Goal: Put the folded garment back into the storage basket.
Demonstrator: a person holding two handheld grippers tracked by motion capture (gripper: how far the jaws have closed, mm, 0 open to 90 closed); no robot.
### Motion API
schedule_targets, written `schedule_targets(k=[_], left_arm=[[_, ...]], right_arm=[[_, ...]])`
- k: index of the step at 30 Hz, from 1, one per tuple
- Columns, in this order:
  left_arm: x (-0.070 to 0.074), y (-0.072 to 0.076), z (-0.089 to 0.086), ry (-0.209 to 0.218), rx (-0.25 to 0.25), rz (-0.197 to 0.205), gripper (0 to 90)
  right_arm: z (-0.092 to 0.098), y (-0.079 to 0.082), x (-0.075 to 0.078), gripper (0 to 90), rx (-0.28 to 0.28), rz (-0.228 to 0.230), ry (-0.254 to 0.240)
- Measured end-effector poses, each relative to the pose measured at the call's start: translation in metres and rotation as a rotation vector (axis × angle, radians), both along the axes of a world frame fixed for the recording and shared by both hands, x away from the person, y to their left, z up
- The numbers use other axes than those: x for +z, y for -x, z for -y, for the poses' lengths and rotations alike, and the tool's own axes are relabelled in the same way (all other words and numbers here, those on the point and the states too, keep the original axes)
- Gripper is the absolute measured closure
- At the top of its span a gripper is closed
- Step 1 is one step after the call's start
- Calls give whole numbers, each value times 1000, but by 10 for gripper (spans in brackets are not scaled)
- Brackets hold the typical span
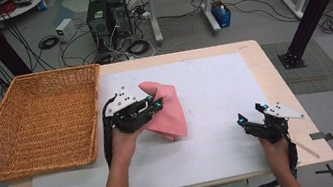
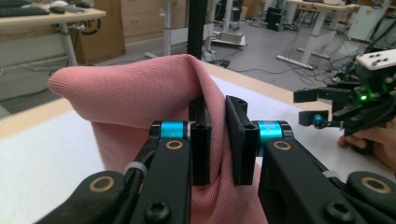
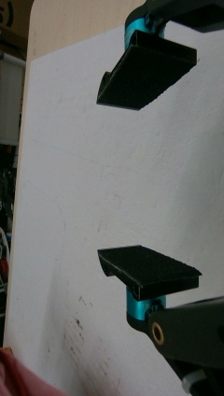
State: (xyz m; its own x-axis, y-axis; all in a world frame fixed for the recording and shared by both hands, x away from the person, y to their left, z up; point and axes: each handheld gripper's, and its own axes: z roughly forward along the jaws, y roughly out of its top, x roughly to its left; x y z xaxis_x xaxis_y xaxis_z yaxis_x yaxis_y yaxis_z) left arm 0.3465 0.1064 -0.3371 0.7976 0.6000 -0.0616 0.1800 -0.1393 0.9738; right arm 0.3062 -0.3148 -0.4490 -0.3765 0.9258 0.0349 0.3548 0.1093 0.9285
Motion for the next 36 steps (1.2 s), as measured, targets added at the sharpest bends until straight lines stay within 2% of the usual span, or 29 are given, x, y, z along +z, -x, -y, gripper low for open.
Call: schedule_targets(k=[6,12,20,23,26,31,34,35,36], left_arm=[[35,1,-8,22,-64,79,804],[60,1,-24,32,-99,137,804],[83,5,-66,80,-113,195,805],[91,7,-88,87,-99,214,805],[98,9,-108,86,-67,225,804],[106,12,-155,98,41,226,802],[102,12,-196,92,145,191,800],[98,12,-212,87,198,169,793],[92,13,-229,86,272,143,765]], right_arm=[[0,0,0,216,0,0,4],[0,-1,0,216,-1,-5,4],[-1,-1,0,216,-7,-12,2],[-1,-2,0,217,-6,-12,10],[-1,-2,0,216,-8,-13,11],[-1,-2,0,217,-17,-21,10],[-1,-3,0,216,-17,-20,14],[-1,-3,0,217,-17,-22,15],[-1,-3,0,217,-15,-24,6]])
